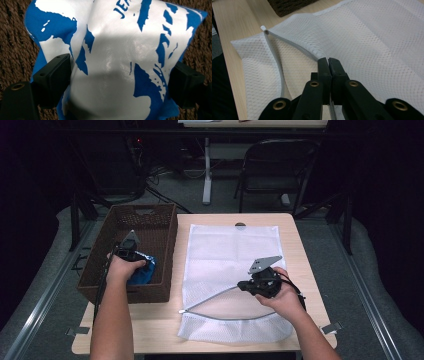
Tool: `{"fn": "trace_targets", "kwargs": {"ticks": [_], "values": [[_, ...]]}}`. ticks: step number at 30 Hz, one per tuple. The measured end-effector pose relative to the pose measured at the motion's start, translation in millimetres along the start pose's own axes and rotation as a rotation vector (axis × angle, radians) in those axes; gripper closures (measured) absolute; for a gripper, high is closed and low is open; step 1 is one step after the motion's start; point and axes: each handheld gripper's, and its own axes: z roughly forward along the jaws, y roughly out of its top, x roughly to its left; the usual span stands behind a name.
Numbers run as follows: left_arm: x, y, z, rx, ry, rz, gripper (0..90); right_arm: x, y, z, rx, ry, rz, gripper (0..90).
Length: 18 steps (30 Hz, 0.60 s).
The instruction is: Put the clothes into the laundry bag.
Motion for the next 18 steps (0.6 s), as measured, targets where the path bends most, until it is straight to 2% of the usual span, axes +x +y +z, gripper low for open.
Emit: {"fn": "trace_targets", "kwargs": {"ticks": [8, 18], "values": [[1.3, -1.4, 3.7, 0.019, 0.038, -0.021, 15.0, 0.1, -0.4, -0.8, 0.0, 0.0, 0.0, 88.3], [5.7, -3.1, 5.1, 0.013, 0.037, -0.043, 16.8, 0.1, -0.7, -0.5, 0.002, -0.001, -0.002, 88.3]]}}
